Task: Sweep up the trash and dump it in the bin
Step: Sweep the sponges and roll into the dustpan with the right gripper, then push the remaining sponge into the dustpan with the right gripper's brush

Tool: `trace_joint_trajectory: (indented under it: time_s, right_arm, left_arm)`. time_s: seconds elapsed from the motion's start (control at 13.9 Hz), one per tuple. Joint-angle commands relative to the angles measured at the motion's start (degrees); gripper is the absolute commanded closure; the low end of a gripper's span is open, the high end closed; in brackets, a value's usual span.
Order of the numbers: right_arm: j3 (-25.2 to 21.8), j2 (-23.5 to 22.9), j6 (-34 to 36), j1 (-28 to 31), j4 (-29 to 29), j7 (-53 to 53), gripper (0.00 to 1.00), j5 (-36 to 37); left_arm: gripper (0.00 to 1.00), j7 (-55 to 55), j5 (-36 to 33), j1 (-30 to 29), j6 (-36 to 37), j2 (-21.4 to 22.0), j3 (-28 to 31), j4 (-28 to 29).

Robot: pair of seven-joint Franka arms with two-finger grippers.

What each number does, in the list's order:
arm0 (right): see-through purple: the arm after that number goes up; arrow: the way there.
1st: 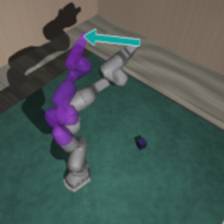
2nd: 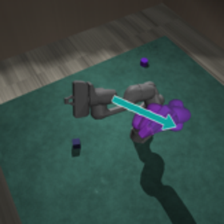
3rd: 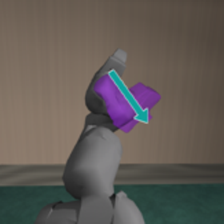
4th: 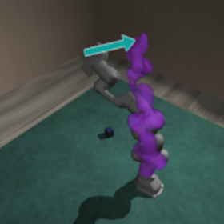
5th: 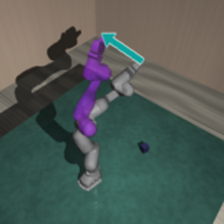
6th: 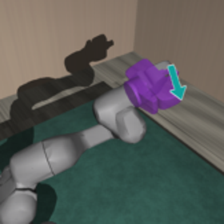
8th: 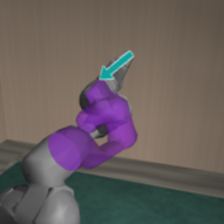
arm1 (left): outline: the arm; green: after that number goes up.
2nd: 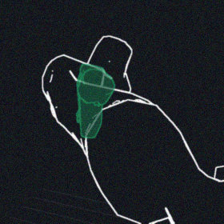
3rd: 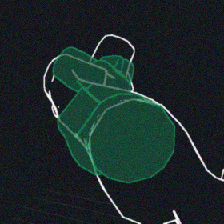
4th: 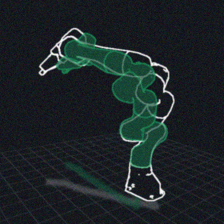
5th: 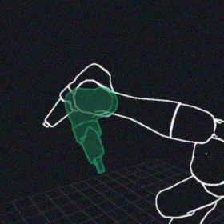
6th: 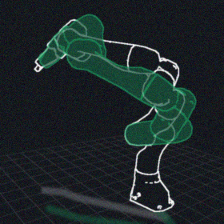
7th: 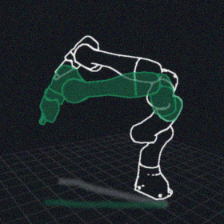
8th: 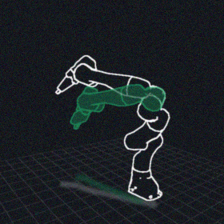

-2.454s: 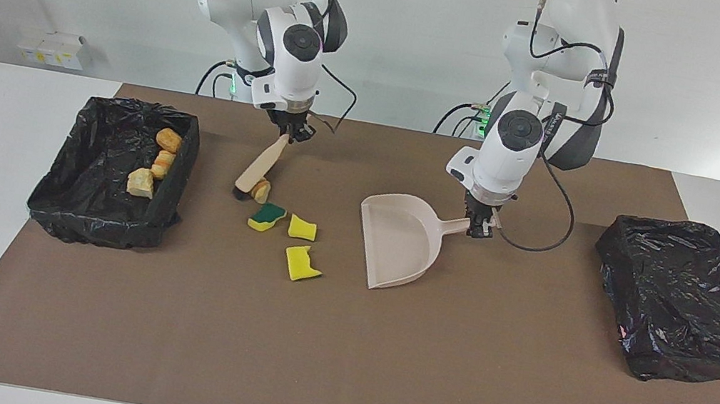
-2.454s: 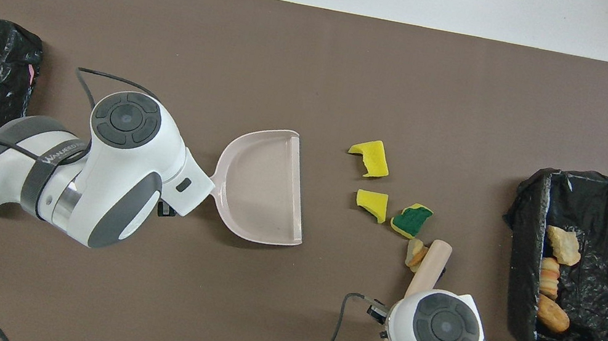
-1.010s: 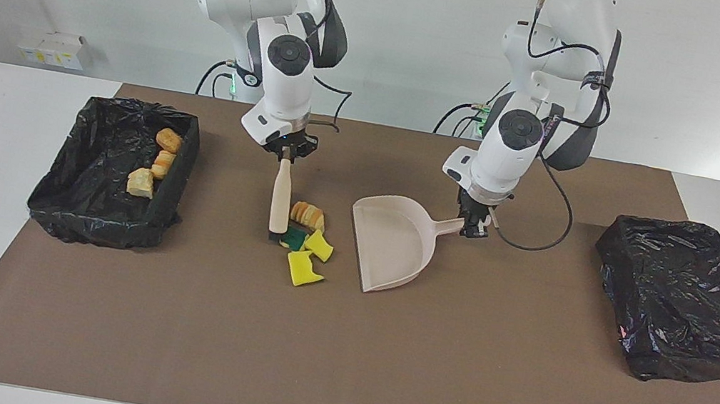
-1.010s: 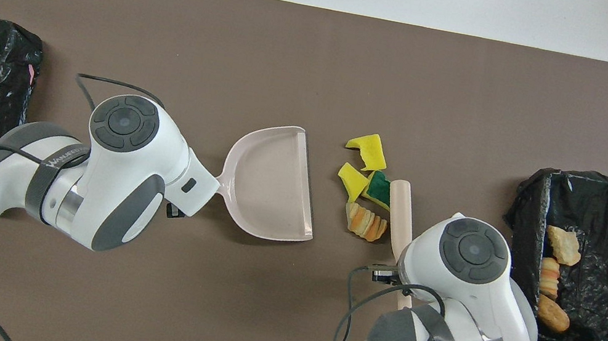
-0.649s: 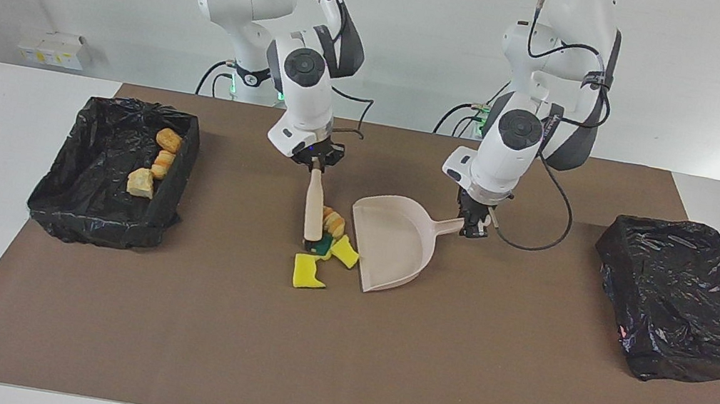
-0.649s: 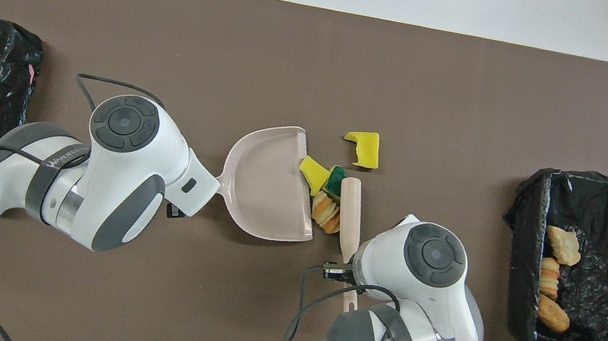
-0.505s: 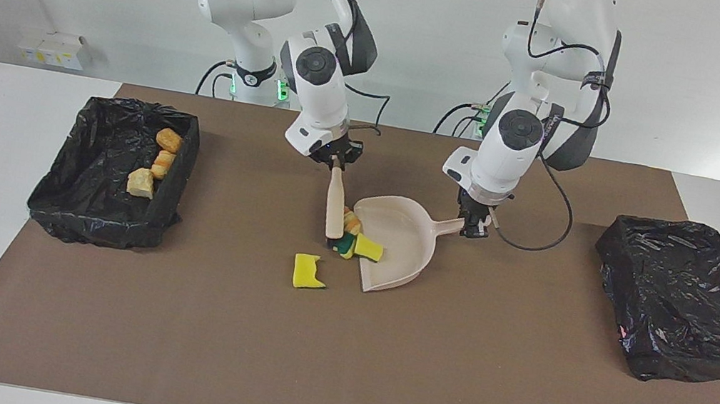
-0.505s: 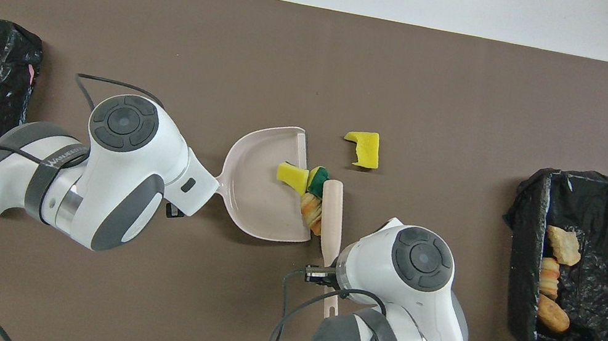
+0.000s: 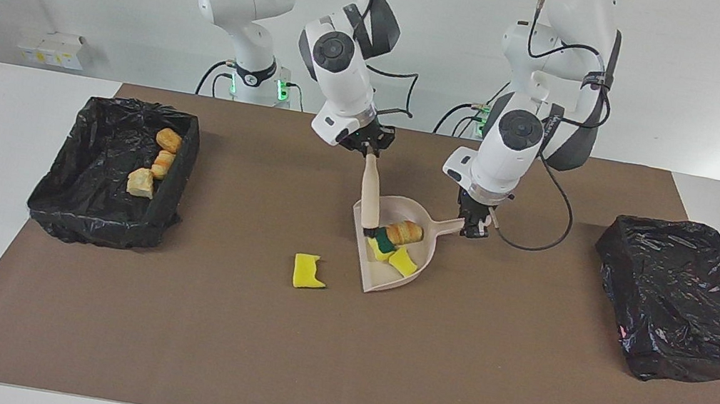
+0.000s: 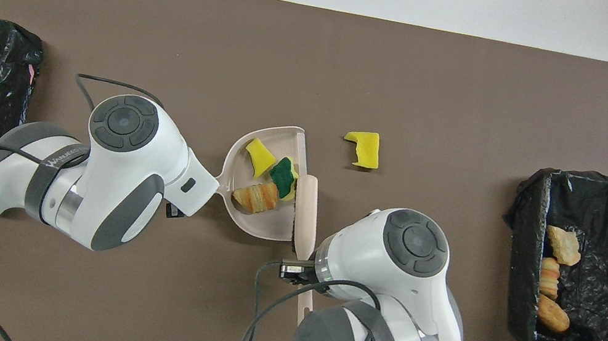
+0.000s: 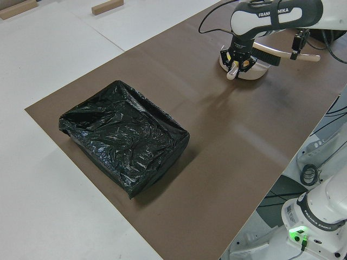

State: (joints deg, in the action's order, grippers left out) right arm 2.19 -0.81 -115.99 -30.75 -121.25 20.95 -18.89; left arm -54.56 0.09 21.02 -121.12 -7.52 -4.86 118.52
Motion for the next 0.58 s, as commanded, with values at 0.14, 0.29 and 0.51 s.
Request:
trace_joint_trajectory:
  time_s: [0.14,0.29,0.51]
  right_arm:
    - [0.5,-0.8,2.8,7.7,2.4,-1.3,1.00,16.6]
    - [0.5,-3.1,0.1,10.2,3.3,-4.8,1.00,21.2]
    - [0.6,-9.3,-3.9,12.0,6.5,-10.5,1.00,23.5]
  left_arm:
    - [1.00,1.2,3.8,0.0,-1.8,1.5,0.5,1.5]
    - [1.00,8.5,4.2,0.6,-1.8,1.5,0.5,1.5]
    - [1.00,13.5,4.2,0.7,-1.0,1.6,0.4,1.6]
